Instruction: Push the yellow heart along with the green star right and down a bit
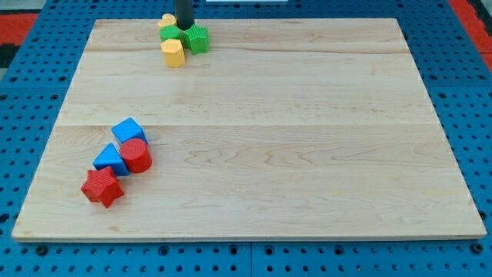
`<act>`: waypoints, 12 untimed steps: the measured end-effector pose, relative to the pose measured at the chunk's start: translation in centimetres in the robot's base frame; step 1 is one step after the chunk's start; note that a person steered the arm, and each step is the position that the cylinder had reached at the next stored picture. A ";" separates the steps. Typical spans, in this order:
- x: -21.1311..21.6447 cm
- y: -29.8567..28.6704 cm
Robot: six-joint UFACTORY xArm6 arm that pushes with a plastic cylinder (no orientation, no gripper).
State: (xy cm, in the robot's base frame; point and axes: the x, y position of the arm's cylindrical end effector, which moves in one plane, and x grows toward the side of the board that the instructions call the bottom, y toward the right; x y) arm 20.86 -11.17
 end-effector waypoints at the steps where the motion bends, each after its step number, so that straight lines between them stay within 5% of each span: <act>1: 0.3 2.5; 3: -1.1 14.6; 5: 10.4 15.4; 6: 16.0 10.6; 7: 14.8 1.6; 9: 4.7 -15.9; 10: -1.7 -17.5; 12: -1.8 -16.7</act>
State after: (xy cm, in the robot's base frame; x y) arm 19.10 -27.86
